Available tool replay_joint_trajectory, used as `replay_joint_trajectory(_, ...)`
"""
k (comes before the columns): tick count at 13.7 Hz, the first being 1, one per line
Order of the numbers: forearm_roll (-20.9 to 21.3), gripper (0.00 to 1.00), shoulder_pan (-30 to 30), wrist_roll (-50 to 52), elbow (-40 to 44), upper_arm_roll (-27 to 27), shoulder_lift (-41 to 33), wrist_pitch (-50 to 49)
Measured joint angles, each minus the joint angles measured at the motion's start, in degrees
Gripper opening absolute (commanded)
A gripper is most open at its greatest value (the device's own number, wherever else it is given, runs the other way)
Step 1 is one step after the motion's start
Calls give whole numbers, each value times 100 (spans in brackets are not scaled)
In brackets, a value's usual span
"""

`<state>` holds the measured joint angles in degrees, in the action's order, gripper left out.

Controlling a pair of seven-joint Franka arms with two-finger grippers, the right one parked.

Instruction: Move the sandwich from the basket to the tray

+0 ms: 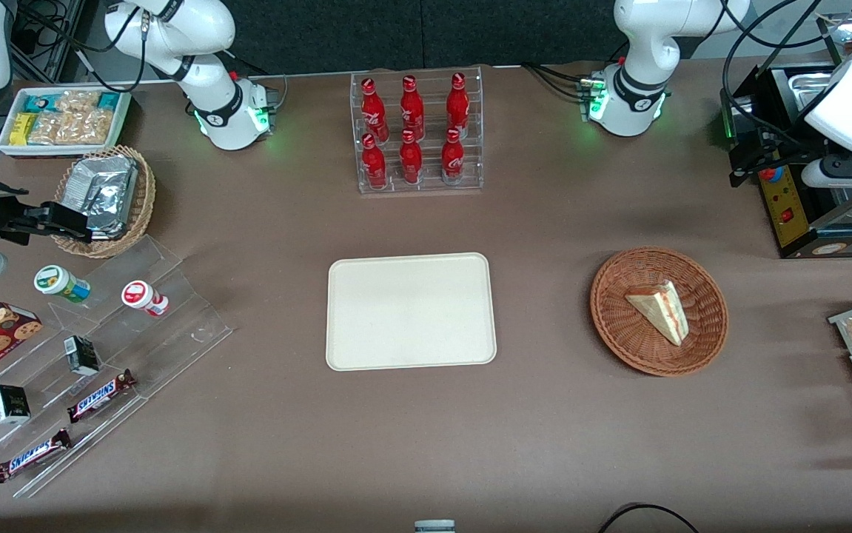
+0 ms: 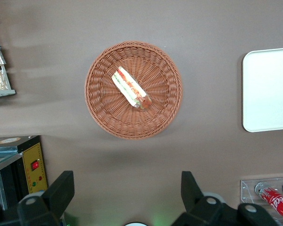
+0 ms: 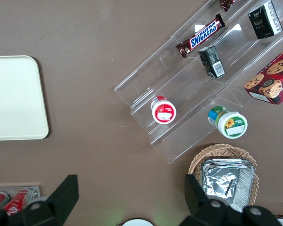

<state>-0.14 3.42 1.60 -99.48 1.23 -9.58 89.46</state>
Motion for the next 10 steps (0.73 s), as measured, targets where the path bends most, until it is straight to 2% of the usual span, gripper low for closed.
replay_joint_trajectory(7, 0, 100, 0, 14, 0, -16, 31, -124)
replay_joint_trajectory(10, 6, 100, -17, 587, -12, -47, 173, -214)
